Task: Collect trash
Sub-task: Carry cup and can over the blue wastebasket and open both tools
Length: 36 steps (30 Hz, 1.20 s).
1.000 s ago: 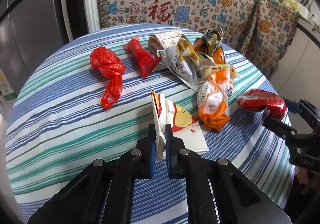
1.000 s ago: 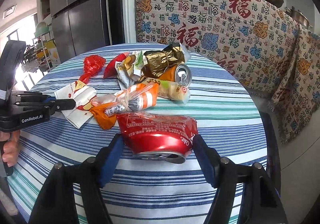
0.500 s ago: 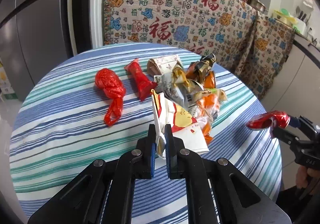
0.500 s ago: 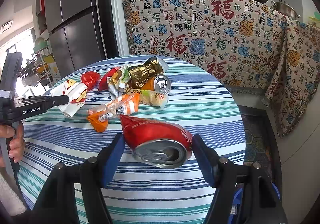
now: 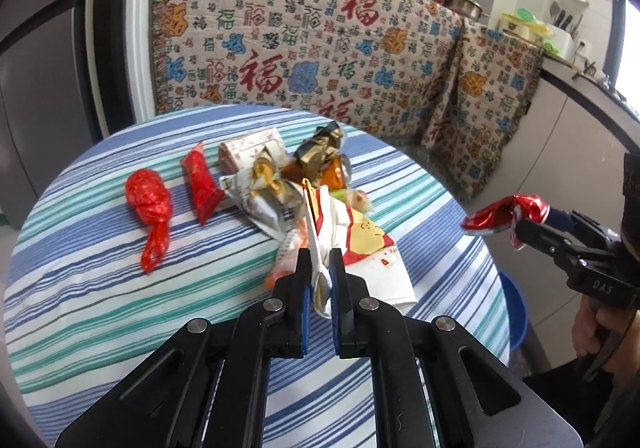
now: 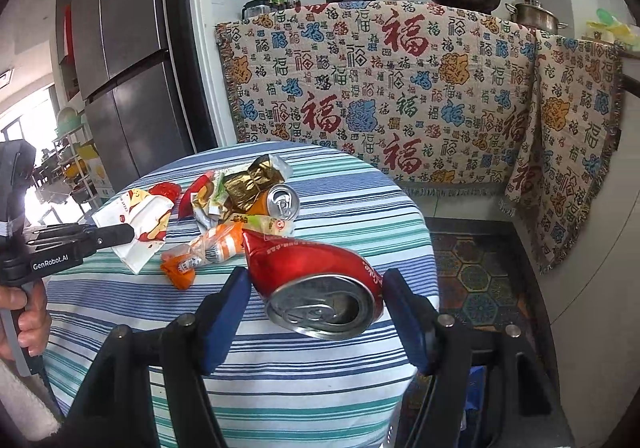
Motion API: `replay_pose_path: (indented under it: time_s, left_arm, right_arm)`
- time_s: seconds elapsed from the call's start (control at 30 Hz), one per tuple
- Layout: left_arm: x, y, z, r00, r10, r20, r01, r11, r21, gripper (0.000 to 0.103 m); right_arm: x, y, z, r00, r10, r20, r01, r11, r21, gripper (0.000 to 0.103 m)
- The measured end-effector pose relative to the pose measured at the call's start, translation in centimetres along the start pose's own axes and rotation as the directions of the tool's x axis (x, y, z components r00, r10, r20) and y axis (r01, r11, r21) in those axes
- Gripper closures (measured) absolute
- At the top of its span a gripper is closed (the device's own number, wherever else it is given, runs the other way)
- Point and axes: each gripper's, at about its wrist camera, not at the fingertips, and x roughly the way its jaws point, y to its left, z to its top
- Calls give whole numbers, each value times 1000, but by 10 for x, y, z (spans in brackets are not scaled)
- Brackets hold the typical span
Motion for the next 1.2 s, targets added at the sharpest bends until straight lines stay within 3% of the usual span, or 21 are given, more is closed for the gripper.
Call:
replay_pose_path:
  time_s: [0.53,0.9,1.2]
  left_arm:
    - [24,-104,9,987,-153,-49,157,984,87,97]
    - [50,-207,11,951,-288,-110,303,939,161,97]
    - [94,-293,-12,918,-350,-187,384,901,201,97]
  right_arm:
    - [-45,-78,-12,992,-119,30,115,987,111,35]
    - [-91,-165,-31,968,-247,38,228,936,269,35]
    - [-95,-230,-68,956,-279,-92,292,878,379,35]
